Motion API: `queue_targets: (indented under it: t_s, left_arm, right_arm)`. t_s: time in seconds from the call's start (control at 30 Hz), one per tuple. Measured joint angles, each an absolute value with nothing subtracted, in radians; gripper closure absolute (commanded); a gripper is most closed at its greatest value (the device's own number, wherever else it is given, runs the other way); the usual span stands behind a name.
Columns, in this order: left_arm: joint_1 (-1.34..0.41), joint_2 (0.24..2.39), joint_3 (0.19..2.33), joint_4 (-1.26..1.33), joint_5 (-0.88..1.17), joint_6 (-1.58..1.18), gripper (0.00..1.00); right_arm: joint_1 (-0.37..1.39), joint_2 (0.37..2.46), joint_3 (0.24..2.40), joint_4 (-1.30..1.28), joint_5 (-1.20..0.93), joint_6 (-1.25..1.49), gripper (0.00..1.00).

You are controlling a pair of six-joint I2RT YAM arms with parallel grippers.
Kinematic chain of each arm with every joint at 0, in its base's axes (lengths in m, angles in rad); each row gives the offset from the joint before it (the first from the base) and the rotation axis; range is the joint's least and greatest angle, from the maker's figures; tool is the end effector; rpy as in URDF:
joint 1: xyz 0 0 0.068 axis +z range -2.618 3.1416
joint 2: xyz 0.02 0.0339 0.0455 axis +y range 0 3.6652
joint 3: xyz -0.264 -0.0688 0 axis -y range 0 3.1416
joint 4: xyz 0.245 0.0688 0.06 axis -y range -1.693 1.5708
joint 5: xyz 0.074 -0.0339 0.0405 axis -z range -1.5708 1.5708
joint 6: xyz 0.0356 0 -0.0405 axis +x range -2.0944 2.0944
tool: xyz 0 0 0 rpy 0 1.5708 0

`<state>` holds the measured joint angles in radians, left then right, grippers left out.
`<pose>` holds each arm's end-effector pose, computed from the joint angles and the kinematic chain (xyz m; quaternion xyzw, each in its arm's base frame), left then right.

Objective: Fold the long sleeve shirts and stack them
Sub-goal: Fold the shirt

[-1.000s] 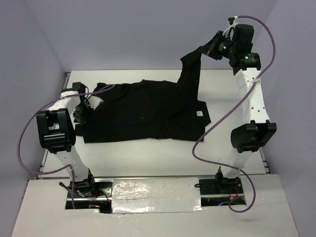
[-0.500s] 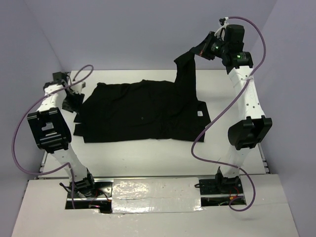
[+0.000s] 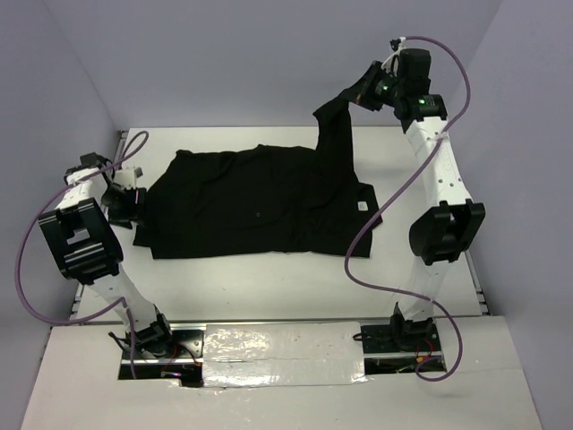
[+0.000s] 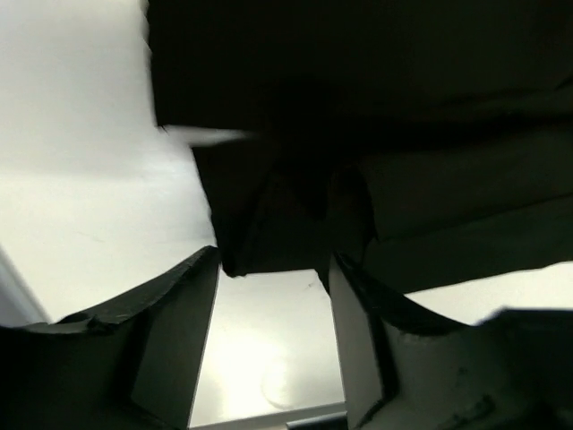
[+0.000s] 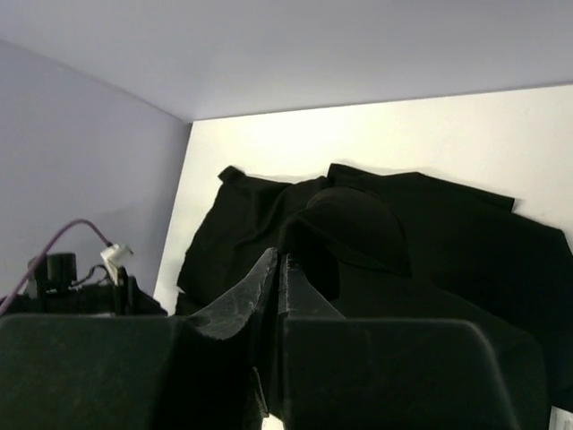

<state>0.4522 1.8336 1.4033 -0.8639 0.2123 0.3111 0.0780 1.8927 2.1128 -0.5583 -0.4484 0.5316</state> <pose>0.3325 0.1532 0.2161 -0.0549 0.9835 -0.0463 0.1663 0.4271 0.0489 0.4408 0.0537 0.8041 0.3422 0.4831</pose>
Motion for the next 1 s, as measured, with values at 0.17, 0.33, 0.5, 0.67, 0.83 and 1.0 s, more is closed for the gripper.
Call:
queue_targets:
  t_s: [0.17, 0.33, 0.5, 0.67, 0.83, 1.0]
  left_arm:
    - [0.471, 1.834, 1.324, -0.879, 0.217, 0.310, 0.17]
    - [0.477, 1.832, 1.300, -0.891, 0.239, 0.316, 0.01]
    - [0.476, 1.832, 1.244, -0.905, 0.279, 0.334, 0.01]
    - [0.476, 1.837, 1.205, -0.913, 0.323, 0.338, 0.02]
    - [0.480, 1.848, 1.207, -0.912, 0.377, 0.334, 0.22]
    - [0.480, 1.873, 1.206, -0.905, 0.437, 0.340, 0.41]
  right_arm:
    - [0.088, 2.087, 2.267, -0.596, -0.445, 0.564, 0.00]
    - [0.079, 2.241, 2.425, -0.804, -0.331, 0.493, 0.00]
    - [0.007, 1.841, 1.723, -0.793, -0.273, 0.427, 0.01]
    - [-0.091, 1.431, 1.164, -0.796, -0.295, 0.409, 0.58]
    - [-0.081, 1.335, 0.904, -0.736, -0.310, 0.447, 0.21]
    - [-0.081, 1.424, 0.789, -0.667, -0.313, 0.476, 0.19]
